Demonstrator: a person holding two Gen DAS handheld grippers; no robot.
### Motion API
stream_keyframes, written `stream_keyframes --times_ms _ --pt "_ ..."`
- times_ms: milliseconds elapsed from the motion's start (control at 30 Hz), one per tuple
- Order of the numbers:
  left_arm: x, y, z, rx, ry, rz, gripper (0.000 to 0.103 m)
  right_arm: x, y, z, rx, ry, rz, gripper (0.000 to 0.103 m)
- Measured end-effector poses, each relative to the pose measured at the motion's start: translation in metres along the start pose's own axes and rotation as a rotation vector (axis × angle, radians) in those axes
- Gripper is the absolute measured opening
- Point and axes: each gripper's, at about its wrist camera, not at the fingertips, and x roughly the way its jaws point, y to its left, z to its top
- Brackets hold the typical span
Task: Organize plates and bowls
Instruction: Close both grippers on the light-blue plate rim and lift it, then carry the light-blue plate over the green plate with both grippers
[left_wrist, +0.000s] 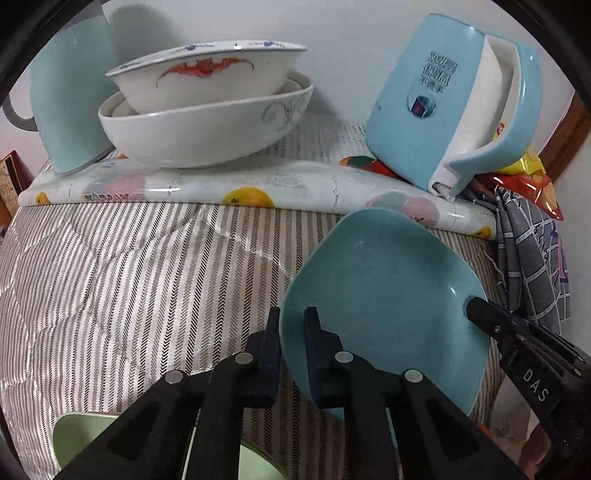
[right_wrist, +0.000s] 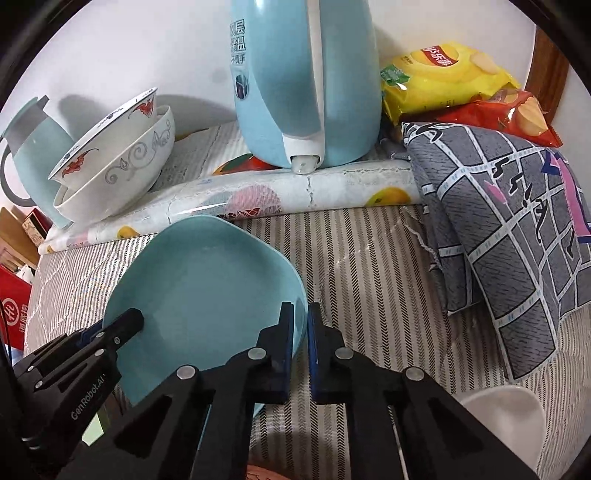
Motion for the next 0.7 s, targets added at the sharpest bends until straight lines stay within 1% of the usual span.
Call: stream_keyframes --times_ms 300,600,700 --pt "-0.033 -0.002 0.001 0.01 -0.044 -0.005 0.012 -0.03 0.002 -0.001 -0.013 -0.054 0.014 0.006" --pt "-0.076 -0.001 -0.014 0.027 -0.087 -0.019 0.012 -0.073 0.006 -0.017 -0.012 -0.109 0.014 0.007" --pt "-0.088 -0.001 -0.022 0.026 -0.096 -0.027 0.012 -0.081 0.008 -0.024 -0.001 -0.106 0.012 0.007"
